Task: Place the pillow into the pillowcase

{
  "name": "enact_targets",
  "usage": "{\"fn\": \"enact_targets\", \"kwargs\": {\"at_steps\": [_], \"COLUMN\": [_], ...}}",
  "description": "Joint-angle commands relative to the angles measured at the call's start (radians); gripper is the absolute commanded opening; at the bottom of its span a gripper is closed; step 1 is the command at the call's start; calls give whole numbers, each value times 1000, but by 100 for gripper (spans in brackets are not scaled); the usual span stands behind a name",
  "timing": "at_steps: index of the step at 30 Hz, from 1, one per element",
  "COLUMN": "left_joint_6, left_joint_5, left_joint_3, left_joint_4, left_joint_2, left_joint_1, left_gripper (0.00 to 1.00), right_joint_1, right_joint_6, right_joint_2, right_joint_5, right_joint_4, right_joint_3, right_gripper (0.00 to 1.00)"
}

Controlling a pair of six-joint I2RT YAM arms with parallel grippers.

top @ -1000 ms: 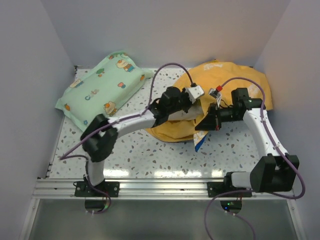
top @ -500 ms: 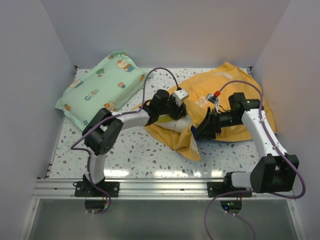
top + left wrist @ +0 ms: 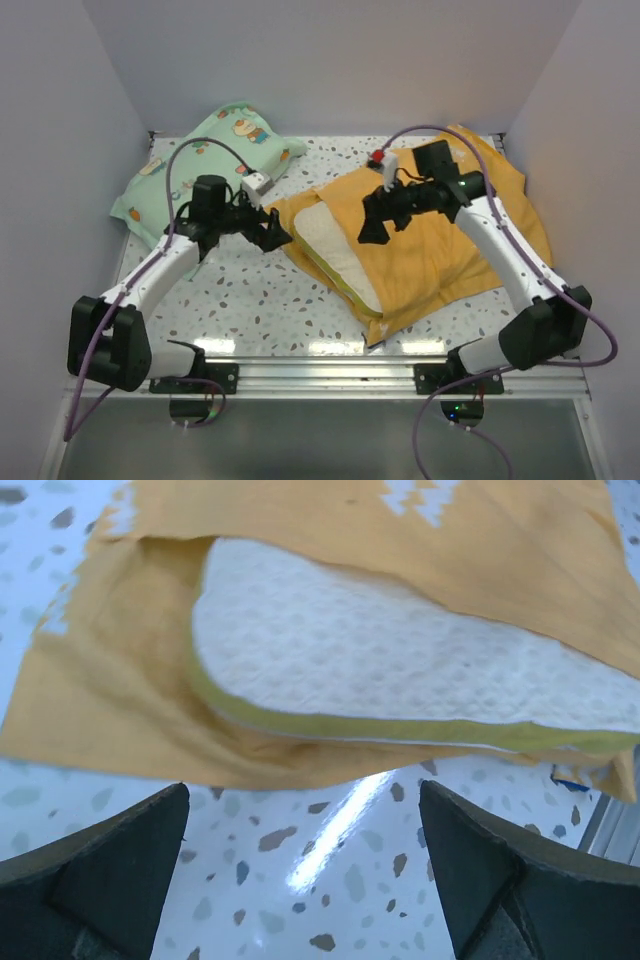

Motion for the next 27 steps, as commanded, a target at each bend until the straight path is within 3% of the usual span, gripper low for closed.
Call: {"fn": "enact_targets", "kwargs": {"at_steps": [1,2,5,10,15,17,18,20,21,22,27], "left_joint_6": [-179,-186,-191,-197,-264,-295,-303,-341,-351,-352,-312], "left_joint_5": [-43,-64,-112,-146,-238,-264,-265,-307,-311,-307,-319], "left_joint_3": [-39,-39,-49,-50,-56,-66,-69,-95,-106,-134,-169], "left_joint_4": [-33,-41,-23,9,104,157,169,215,226,259,327], "left_joint_2": [21,41,54,84,123,135,138,135,132,126,66], "left_joint_1": [105,138,160,160,159,157,155,152,152,146,41], "left_gripper": [100,100,100,100,100,100,100,100,100,99,96], "right_joint_1": [231,271,403,519,523,517,514,493,473,459,349], "right_joint_6": [106,105,94,131,129,122,119,120,122,122,145], "right_joint_2": [126,168,350,541,671,678,669,655,626,604,374], "right_joint_5": [363,491,649,789,891,913,912,890,878,860,595], "right_joint_4": [175,173,86,96,138,190,205,221,222,221,308], "right_joint_3": [138,160,290,347,323,269,250,233,236,243,212], "right_gripper": [98,98,98,99,98,84,63,31,7,0,0]}}
